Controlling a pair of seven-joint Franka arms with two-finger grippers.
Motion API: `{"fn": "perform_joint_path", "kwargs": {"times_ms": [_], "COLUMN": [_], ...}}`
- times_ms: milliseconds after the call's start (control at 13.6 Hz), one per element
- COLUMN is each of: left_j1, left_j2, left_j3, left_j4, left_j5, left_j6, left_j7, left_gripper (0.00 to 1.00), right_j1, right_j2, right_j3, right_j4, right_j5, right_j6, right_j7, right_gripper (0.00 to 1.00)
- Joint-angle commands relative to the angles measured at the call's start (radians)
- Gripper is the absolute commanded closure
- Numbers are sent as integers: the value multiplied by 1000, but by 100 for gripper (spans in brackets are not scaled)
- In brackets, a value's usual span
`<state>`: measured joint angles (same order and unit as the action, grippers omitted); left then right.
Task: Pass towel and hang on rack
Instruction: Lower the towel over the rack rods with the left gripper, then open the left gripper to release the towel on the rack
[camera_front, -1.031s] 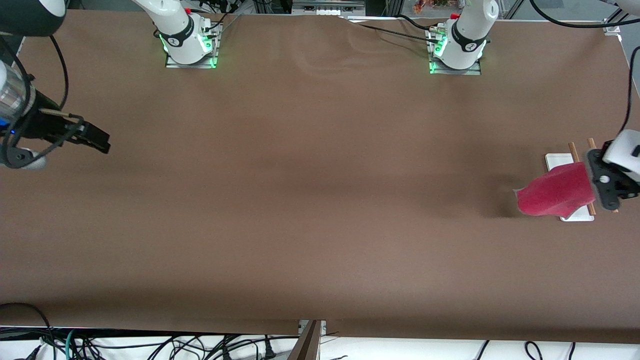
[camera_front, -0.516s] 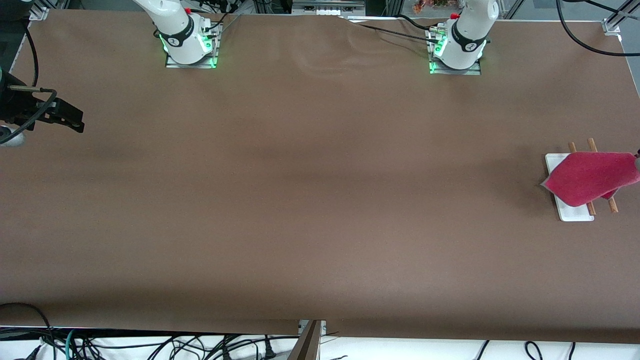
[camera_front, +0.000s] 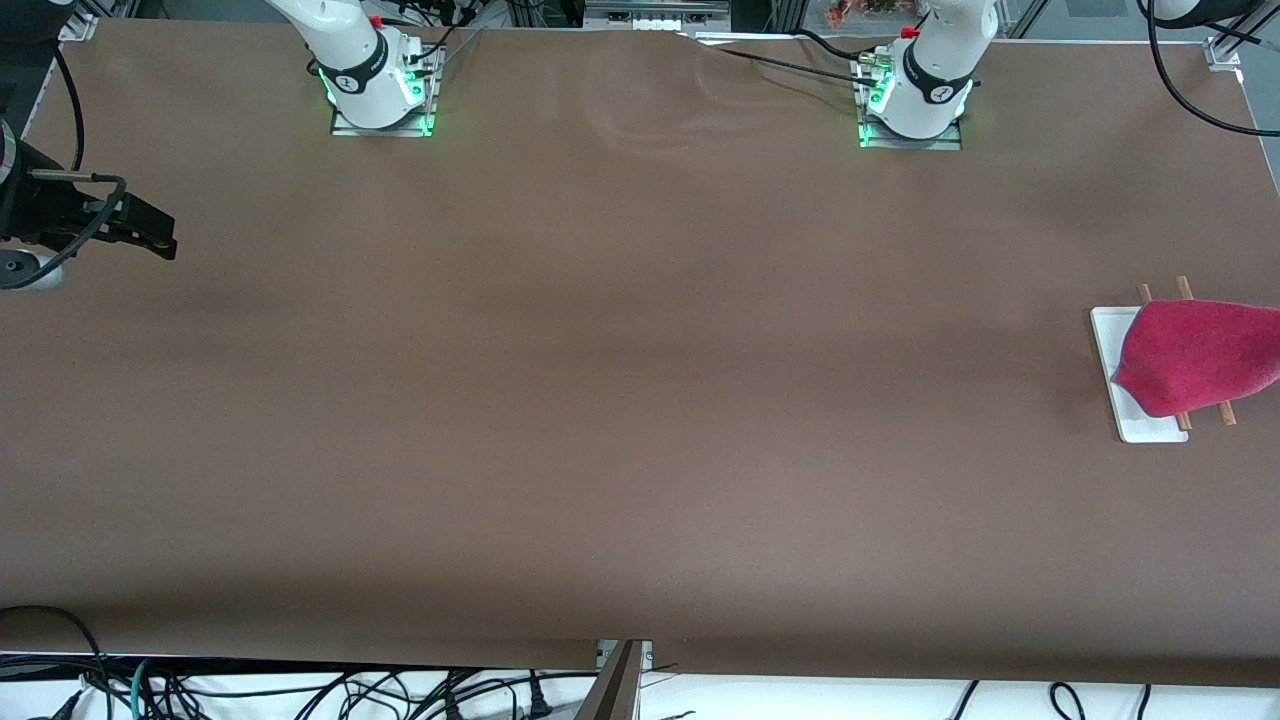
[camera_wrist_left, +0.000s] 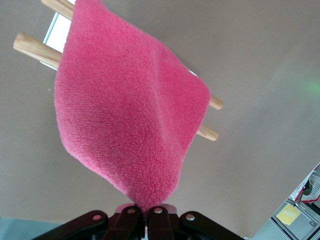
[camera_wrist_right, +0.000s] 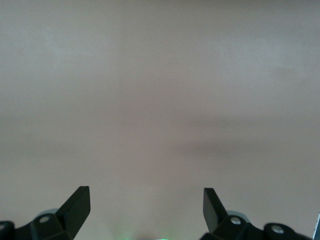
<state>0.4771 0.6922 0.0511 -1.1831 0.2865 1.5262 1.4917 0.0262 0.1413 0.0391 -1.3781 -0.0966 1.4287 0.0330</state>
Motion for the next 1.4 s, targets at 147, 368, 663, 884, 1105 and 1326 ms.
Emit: {"fn": "perform_joint_path", "kwargs": {"times_ms": [147,368,663,884,1105,1326], "left_j1": [34,51,80,81,81,81], "left_j2": [44,50,107,116,116,118], "left_j3": [-11,-11,-11,-11,-11,-11], "left_j4": [2,-35,-33,-35,-35,-35], "left_j5": [-4,-7,-41,-47,-47,-72], "left_j6": [60,126,152,186,186,186], "left_j7": [22,22,22,22,22,22], "left_gripper": [100,100,100,100,76,0], "right_j1": [-6,-3,-2,-2,-2,-2], "right_j2": [0,3,3,3,3,3], "right_j3": [5,7,8,8,8,8], "right_j4": [1,2,4,4,4,4], "right_j5": [3,3,3,3,3,3], "right_j6": [1,-2,1,2,4,4], "right_j7": [-18,-16,-16,-16,-16,-16], "right_gripper": [0,0,0,0,0,0]}}
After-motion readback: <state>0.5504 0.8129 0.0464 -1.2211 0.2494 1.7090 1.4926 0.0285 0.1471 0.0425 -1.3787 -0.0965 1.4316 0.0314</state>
